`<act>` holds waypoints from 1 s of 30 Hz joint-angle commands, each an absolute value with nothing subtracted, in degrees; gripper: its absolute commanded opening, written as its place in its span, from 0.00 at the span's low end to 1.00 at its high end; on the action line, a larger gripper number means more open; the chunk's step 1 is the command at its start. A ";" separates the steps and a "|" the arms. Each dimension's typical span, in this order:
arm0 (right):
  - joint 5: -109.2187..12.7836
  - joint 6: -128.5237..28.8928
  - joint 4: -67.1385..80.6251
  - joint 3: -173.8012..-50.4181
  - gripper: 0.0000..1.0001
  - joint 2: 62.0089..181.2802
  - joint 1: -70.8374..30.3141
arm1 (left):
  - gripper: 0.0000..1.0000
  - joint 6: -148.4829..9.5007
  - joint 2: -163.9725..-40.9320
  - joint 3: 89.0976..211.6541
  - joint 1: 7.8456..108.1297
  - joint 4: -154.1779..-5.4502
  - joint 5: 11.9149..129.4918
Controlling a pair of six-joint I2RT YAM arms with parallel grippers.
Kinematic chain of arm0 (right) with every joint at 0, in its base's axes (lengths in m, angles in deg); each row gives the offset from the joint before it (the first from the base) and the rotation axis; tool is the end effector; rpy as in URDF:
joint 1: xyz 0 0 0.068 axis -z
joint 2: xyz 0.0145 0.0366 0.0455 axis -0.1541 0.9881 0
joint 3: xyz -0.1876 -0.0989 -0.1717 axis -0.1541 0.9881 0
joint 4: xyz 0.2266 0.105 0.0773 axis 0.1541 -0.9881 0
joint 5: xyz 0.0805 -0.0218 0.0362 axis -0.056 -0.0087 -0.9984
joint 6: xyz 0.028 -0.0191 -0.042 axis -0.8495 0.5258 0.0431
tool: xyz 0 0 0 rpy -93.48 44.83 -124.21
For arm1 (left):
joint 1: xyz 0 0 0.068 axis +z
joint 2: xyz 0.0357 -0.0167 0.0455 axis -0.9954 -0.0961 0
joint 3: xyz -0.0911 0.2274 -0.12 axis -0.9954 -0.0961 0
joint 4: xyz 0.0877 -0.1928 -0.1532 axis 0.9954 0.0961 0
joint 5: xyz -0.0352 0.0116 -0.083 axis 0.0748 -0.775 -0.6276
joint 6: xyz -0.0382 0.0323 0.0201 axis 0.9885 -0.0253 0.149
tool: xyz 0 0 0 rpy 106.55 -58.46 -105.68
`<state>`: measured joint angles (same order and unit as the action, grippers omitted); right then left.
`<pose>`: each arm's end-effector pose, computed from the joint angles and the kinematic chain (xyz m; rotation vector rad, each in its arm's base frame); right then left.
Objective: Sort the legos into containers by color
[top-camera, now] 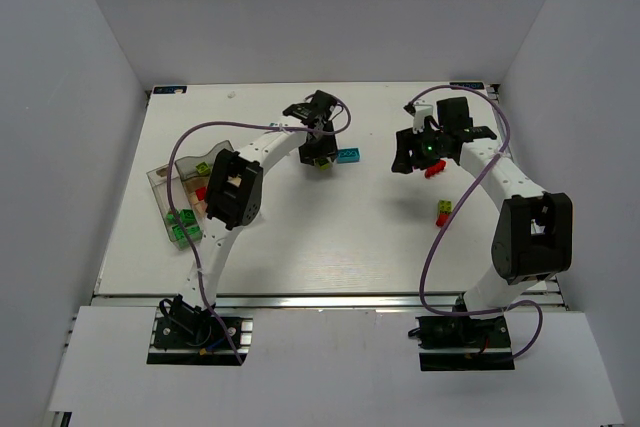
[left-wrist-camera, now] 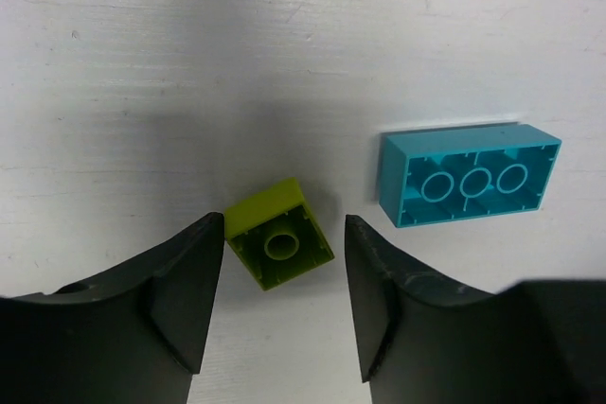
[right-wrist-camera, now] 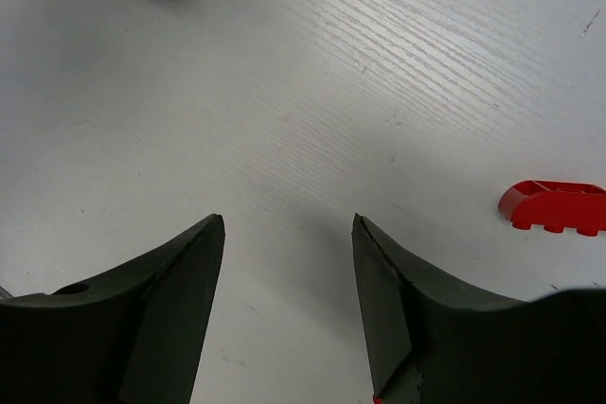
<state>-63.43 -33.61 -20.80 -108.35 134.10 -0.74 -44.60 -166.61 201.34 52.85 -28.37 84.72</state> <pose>0.3477 0.0729 0.2607 -0.5711 2.3377 0.4867 0.4427 -0.2686 0.1731 -0.1446 2.7243 -0.2142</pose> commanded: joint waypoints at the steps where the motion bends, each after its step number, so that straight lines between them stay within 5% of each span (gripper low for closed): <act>1: -64.39 -34.12 -18.94 -108.55 0.63 132.59 -0.28 | 0.63 -44.68 -166.53 202.93 52.49 -27.00 85.99; 3: -64.39 -34.12 -19.03 -108.46 0.63 132.50 -0.19 | 0.55 -44.77 -166.27 202.49 52.49 -26.91 86.35; 7: -64.31 -34.04 -18.94 -108.46 0.61 132.32 -0.01 | 0.23 -45.39 -163.55 199.25 52.49 -28.22 87.40; 13: -63.78 -33.77 -18.68 -108.55 0.55 131.71 0.78 | 0.00 -46.44 -153.01 193.88 54.77 -31.13 88.98; 19: -59.74 -31.58 -19.82 -111.27 0.35 132.58 2.44 | 0.00 -47.67 -142.39 192.47 60.48 -26.92 90.30; 30: -61.32 -31.75 -20.79 -112.06 0.41 133.46 4.73 | 0.00 -51.01 -126.11 171.82 78.58 -27.61 91.18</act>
